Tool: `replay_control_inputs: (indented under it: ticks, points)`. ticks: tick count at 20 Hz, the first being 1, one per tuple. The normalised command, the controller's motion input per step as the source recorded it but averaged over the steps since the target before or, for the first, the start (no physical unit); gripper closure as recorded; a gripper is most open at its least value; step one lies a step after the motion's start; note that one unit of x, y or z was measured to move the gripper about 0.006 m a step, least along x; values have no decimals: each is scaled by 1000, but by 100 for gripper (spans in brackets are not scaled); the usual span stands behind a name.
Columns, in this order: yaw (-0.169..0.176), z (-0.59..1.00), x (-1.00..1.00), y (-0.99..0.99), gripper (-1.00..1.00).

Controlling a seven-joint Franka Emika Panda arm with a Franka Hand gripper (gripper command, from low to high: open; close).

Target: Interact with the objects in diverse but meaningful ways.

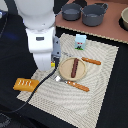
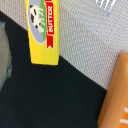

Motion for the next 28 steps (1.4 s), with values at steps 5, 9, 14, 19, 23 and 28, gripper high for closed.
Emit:
replay_control_inputs:
  ticks: [5, 9, 14, 19, 23, 28]
  points:
    - [-105, -161, -441, 224, -100]
    - [-48, -42, -436, 409, -100]
    - [-5, -134, -204, 463, -100]
    - [33, -100, -1, 398, -100]
    - [93, -98, 59, 311, -100]
    - [87, -186, 15, 223, -100]
